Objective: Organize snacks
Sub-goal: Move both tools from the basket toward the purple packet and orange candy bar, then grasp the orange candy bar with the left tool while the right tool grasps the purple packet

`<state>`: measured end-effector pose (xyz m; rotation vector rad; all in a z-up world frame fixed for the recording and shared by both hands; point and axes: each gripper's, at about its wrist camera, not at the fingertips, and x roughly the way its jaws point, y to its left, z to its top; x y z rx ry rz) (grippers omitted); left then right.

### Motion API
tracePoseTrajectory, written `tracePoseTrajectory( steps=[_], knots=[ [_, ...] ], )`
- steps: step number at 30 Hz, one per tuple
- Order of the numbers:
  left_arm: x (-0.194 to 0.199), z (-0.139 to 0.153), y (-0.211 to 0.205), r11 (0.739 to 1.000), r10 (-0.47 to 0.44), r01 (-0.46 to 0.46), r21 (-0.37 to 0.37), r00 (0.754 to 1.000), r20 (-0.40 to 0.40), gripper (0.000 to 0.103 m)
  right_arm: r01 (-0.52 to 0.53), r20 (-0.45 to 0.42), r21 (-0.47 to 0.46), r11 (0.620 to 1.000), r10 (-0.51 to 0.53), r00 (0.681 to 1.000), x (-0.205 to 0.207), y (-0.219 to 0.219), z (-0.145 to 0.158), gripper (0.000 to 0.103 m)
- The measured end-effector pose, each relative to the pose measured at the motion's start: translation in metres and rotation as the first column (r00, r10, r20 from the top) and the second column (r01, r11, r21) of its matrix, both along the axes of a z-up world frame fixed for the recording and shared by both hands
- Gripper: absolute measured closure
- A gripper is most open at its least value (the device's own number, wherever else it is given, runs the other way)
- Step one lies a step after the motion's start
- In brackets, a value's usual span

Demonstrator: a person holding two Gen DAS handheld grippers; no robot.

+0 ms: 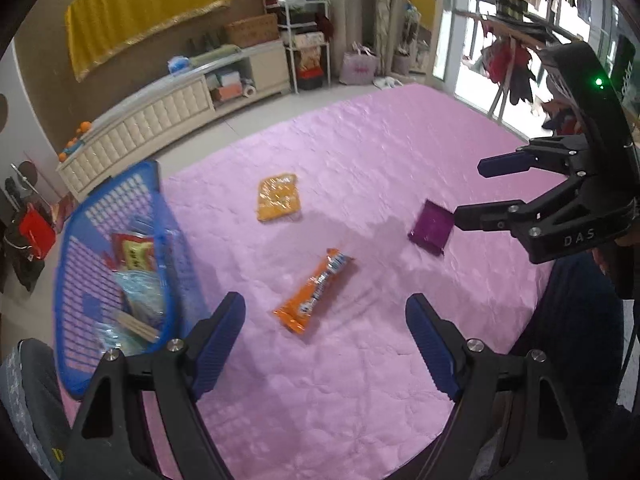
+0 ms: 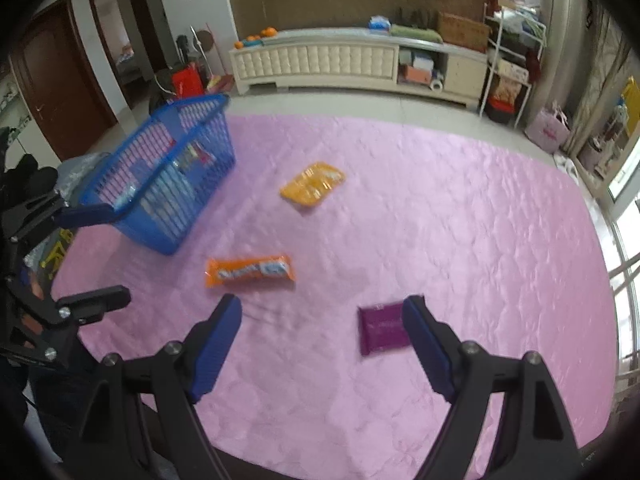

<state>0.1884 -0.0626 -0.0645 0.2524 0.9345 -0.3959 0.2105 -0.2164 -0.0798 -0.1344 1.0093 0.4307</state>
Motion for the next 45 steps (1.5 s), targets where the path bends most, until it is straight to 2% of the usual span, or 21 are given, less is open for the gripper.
tracePoseTrajectory(
  steps=[10,13,19,24,31,41,43,45],
  knots=[
    [0.032,-0.049,-0.019,1.0,0.0,0.002,0.017,0.994,-0.107,0.022,0.019,-0.097,-0.015,1.0,-0.021,0.995,0.01,-0.024,-0.062,0.018],
    [0.042,-0.061,-0.022,0.999,0.007,-0.003,0.043,0.994,-0.11,0.022,0.044,-0.094,-0.047,0.998,-0.048,0.994,0.015,-0.033,-0.073,0.018],
    [0.067,-0.084,-0.018,0.998,0.021,-0.012,0.062,0.989,-0.143,0.022,-0.005,-0.132,-0.054,0.999,-0.002,0.991,0.023,-0.038,-0.092,0.018],
    [0.082,-0.101,-0.015,0.997,0.035,-0.022,0.078,0.985,-0.17,0.022,-0.007,-0.161,-0.075,0.997,-0.005,0.987,0.036,-0.042,-0.111,0.018],
    [0.089,-0.12,-0.017,0.994,0.025,-0.005,0.107,0.982,-0.185,0.022,-0.035,-0.126,-0.122,0.992,0.019,0.992,0.047,-0.043,-0.109,0.017],
    [0.098,-0.132,-0.017,0.996,0.029,-0.011,0.092,0.98,-0.195,0.023,-0.083,-0.155,-0.163,0.983,0.057,0.986,0.064,-0.042,-0.114,0.017],
    [0.1,-0.134,-0.019,0.997,0.027,-0.011,0.081,0.979,-0.201,0.03,-0.08,-0.151,-0.163,0.983,0.055,0.987,0.065,-0.042,-0.113,0.017],
    [0.1,-0.136,-0.022,0.998,0.015,-0.003,0.055,0.976,-0.219,0.051,-0.089,-0.151,-0.165,0.982,0.064,0.987,0.065,-0.043,-0.112,0.017]
  ],
)
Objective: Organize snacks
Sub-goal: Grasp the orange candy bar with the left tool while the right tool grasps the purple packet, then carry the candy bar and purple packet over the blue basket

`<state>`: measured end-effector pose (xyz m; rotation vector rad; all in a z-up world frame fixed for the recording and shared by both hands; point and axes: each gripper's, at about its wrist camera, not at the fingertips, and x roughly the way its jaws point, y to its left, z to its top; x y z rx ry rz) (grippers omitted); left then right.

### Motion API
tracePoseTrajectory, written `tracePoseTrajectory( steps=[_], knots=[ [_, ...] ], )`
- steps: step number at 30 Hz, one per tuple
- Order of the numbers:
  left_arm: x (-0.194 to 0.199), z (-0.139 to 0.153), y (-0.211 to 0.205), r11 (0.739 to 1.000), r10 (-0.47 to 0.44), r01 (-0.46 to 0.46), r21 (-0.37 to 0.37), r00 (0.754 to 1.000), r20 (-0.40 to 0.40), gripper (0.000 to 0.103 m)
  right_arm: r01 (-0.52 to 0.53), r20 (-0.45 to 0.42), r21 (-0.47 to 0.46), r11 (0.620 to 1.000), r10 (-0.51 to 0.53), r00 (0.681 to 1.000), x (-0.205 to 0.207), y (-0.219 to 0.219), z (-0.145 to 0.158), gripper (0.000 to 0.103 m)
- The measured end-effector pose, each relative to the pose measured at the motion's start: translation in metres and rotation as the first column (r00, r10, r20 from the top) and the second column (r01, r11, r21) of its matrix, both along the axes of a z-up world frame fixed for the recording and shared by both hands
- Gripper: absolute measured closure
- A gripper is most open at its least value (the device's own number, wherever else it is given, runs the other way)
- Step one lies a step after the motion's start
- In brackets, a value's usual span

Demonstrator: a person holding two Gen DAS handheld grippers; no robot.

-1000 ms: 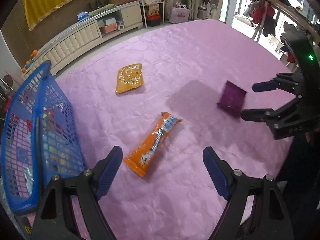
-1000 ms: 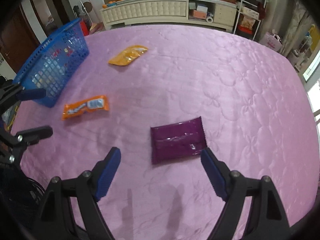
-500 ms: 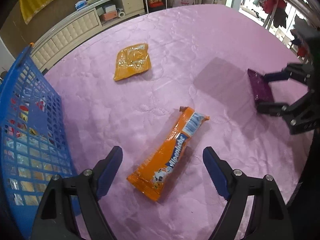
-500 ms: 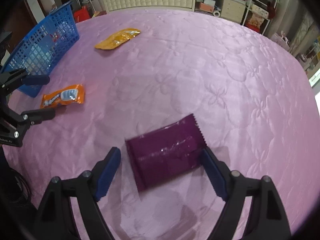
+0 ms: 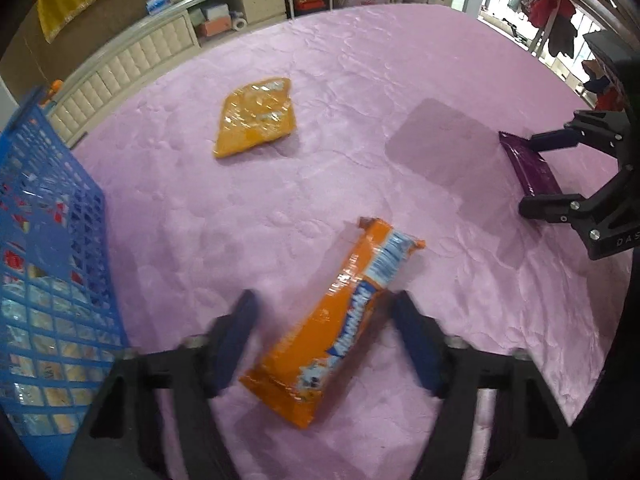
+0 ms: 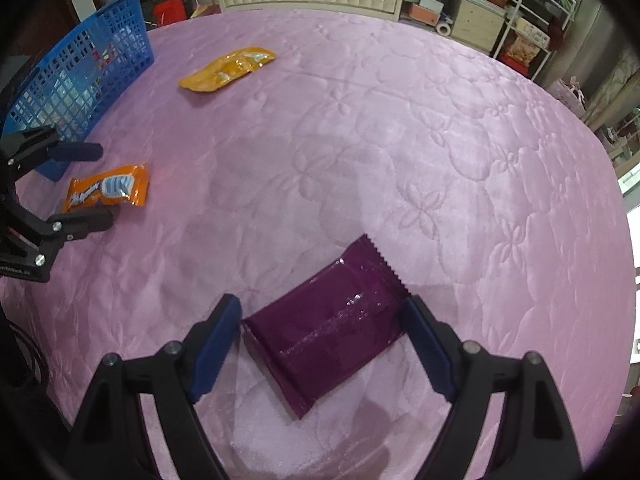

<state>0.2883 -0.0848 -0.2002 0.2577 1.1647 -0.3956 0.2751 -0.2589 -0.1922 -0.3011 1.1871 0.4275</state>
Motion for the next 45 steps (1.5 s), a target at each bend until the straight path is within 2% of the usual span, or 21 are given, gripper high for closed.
tracePoseTrajectory(
  steps=[1,3,6,8,11,14,18,23,28,32,35,38,40,45],
  knots=[
    [-0.001,0.0,-0.001,1.0,-0.003,0.003,-0.009,1.0,-0.013,0.054,-0.005,0.0,0.001,1.0,0.005,1.0,0.0,0.0,0.001,0.017],
    [-0.002,0.002,-0.005,1.0,-0.016,0.016,-0.003,1.0,-0.024,0.074,-0.001,0.005,0.003,1.0,0.001,1.0,0.0,-0.005,0.003,0.017],
    [-0.006,0.004,-0.01,1.0,-0.011,0.011,0.009,1.0,-0.022,0.085,0.05,-0.02,0.054,0.997,-0.049,0.999,0.001,-0.016,0.005,0.017],
    [-0.007,0.004,-0.012,1.0,0.0,0.0,0.007,1.0,-0.011,0.087,0.106,-0.049,0.116,0.988,-0.101,0.994,0.001,-0.025,0.007,0.017],
    [-0.006,0.009,-0.009,0.999,0.04,-0.04,-0.02,0.999,-0.008,0.088,0.168,-0.079,0.172,0.971,-0.156,0.985,-0.001,-0.032,0.01,0.017],
    [-0.005,0.018,-0.003,0.995,0.082,-0.082,-0.057,0.997,-0.001,0.088,0.229,-0.09,0.186,0.956,-0.215,0.972,-0.003,-0.036,0.013,0.017],
    [-0.004,0.032,0.005,0.99,0.109,-0.105,-0.095,0.993,0.039,0.088,0.314,-0.088,0.14,0.939,-0.304,0.949,-0.004,-0.038,0.015,0.017],
    [0.0,0.039,0.011,0.986,0.135,-0.128,-0.105,0.989,0.055,0.088,0.436,-0.138,0.149,0.887,-0.418,0.898,0.001,-0.043,0.01,0.017],
    [-0.004,0.043,0.009,0.987,0.125,-0.117,-0.109,0.989,0.078,0.088,0.509,-0.107,0.106,0.854,-0.5,0.86,0.008,-0.037,0.01,0.017],
    [-0.007,0.043,0.01,0.986,0.131,-0.121,-0.111,0.988,0.081,0.088,0.509,-0.074,0.075,0.858,-0.504,0.861,0.008,-0.025,0.009,0.017],
    [-0.011,0.043,0.01,0.983,0.143,-0.133,-0.124,0.987,0.076,0.088,0.464,-0.021,0.002,0.886,-0.464,0.885,0.004,-0.01,0.006,0.018],
    [-0.017,0.043,0.01,0.983,0.142,-0.132,-0.13,0.987,0.076,0.088,0.443,0.013,0.003,0.896,-0.443,0.896,-0.004,-0.001,0.006,0.028],
    [-0.02,0.043,0.008,0.983,0.142,-0.132,-0.125,0.987,0.079,0.088,0.425,0.025,0.012,0.905,-0.425,0.905,-0.01,0.003,0.007,0.044],
    [-0.031,0.05,0.01,0.978,0.162,-0.15,-0.142,0.984,0.076,0.088,0.39,0.024,0.019,0.921,-0.39,0.92,-0.023,0.009,0.008,0.047]
  ],
)
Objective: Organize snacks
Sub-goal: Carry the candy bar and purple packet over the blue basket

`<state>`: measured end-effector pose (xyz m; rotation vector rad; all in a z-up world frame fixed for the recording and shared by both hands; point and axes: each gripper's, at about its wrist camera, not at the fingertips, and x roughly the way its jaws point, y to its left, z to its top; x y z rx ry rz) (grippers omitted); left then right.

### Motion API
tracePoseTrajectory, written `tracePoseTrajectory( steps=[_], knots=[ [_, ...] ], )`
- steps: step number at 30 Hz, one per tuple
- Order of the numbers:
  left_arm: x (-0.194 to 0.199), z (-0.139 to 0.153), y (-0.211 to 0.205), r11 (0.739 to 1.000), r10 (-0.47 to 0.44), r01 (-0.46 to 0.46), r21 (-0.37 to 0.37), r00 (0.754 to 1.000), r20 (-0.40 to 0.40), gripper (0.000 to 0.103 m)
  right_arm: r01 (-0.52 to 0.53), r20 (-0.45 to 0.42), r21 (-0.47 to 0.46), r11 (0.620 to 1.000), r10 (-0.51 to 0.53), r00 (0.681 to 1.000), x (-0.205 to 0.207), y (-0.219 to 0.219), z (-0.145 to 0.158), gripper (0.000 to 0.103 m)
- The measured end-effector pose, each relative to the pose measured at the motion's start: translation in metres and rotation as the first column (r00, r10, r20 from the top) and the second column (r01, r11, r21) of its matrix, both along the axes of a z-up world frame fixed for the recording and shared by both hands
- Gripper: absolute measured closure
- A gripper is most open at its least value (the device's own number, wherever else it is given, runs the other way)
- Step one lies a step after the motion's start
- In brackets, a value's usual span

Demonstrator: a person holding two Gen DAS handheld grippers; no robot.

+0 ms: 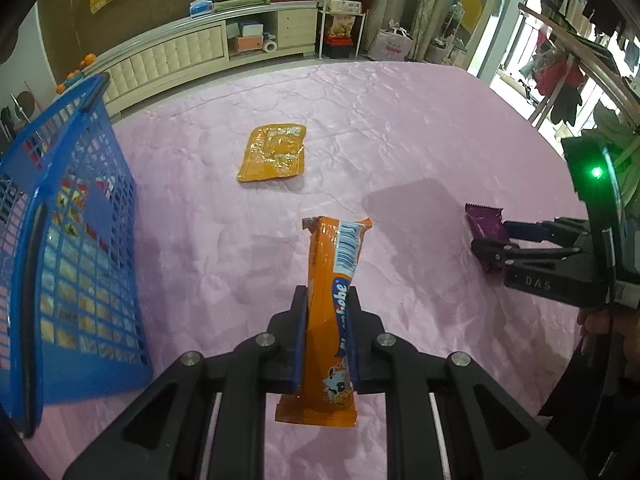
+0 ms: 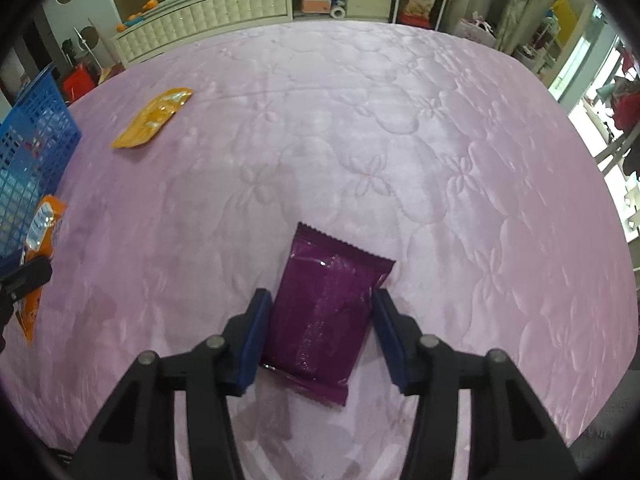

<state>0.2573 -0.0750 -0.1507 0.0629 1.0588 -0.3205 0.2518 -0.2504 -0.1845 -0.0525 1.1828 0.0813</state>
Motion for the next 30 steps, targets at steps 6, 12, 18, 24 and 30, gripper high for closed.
tracePoseTrajectory(
  steps=[6,12,18,24,30],
  knots=[
    [-0.017,0.011,0.003,1.0,0.015,-0.015,0.009,1.0,0.02,0.088,-0.015,-0.006,0.121,0.993,0.016,1.0,-0.025,-0.005,0.005,0.048],
    [-0.033,0.027,0.014,0.999,0.034,-0.035,0.02,0.998,0.056,0.088,-0.061,0.028,0.216,0.974,0.056,0.998,-0.05,0.006,0.032,0.048],
    [-0.044,0.05,0.032,0.998,0.057,-0.057,-0.007,0.993,0.104,0.088,-0.138,0.103,0.261,0.956,0.114,0.988,-0.059,0.031,0.075,0.048],
    [-0.051,0.076,0.052,0.997,0.076,-0.073,-0.026,0.985,0.155,0.088,-0.231,0.172,0.274,0.934,0.189,0.967,-0.06,0.071,0.112,0.048],
    [-0.053,0.096,0.086,0.994,0.104,-0.106,-0.002,0.972,0.21,0.088,-0.3,0.214,0.253,0.92,0.249,0.944,-0.056,0.112,0.134,0.048]
  ],
)
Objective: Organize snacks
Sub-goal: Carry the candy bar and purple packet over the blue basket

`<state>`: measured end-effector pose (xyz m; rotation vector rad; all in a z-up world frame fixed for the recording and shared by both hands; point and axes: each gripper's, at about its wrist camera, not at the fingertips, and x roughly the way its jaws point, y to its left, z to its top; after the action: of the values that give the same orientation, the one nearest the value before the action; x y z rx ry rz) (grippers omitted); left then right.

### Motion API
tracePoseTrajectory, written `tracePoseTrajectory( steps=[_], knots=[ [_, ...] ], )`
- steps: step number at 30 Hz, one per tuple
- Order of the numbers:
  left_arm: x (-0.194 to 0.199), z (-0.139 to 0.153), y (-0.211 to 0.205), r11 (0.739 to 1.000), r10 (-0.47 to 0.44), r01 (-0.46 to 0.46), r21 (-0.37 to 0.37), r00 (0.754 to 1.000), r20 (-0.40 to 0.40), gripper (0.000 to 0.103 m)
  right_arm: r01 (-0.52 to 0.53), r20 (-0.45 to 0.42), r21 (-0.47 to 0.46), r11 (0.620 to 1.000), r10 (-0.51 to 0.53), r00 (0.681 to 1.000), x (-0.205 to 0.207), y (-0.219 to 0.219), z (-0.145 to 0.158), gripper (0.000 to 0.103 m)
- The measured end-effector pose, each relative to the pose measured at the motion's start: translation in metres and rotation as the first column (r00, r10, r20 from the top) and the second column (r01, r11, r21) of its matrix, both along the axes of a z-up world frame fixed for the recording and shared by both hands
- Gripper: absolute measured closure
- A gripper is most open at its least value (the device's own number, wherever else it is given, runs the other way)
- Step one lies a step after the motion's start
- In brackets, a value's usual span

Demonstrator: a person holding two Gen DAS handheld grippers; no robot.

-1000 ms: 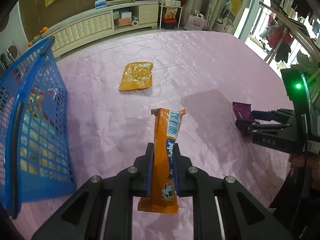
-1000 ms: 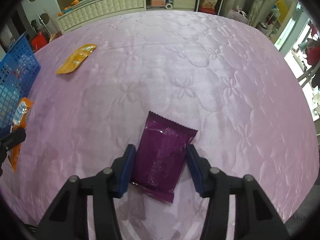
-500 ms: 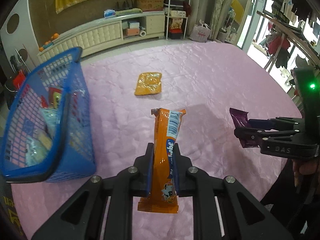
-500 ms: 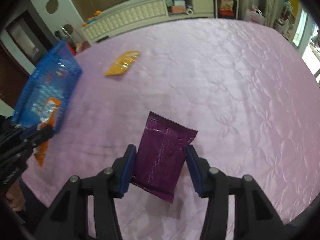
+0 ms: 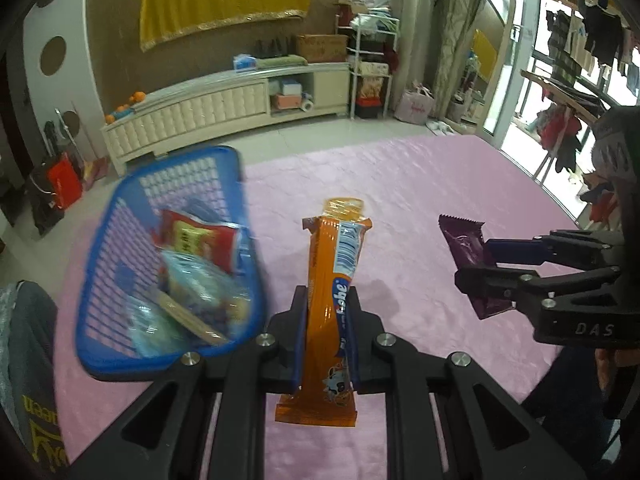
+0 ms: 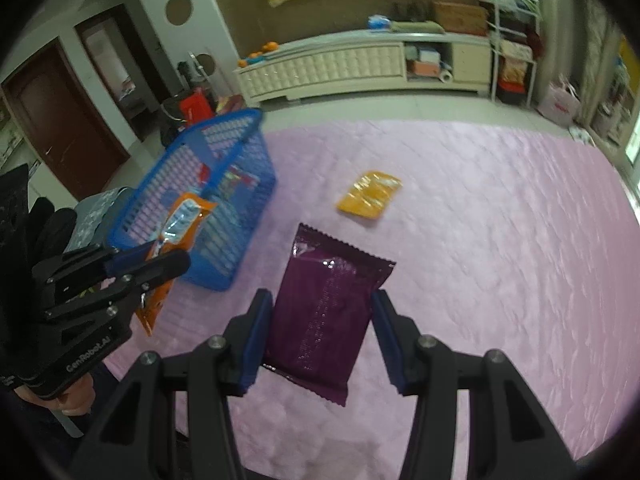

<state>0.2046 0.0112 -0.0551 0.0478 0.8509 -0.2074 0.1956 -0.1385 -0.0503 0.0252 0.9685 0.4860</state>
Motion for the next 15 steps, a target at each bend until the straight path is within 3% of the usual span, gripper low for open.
tracePoseTrajectory(
  steps=[11,15],
  knots=[
    [0.008,0.022,0.085,0.994,0.112,-0.112,-0.019,0.992,0.056,0.088,-0.113,0.046,-0.047,0.992,0.115,0.992,0.025,0.073,0.02,0.048],
    [0.019,0.023,0.111,0.98,0.192,-0.191,-0.048,0.981,0.028,0.088,-0.138,0.065,-0.073,0.988,0.143,0.988,0.036,0.094,0.025,0.048]
  ],
)
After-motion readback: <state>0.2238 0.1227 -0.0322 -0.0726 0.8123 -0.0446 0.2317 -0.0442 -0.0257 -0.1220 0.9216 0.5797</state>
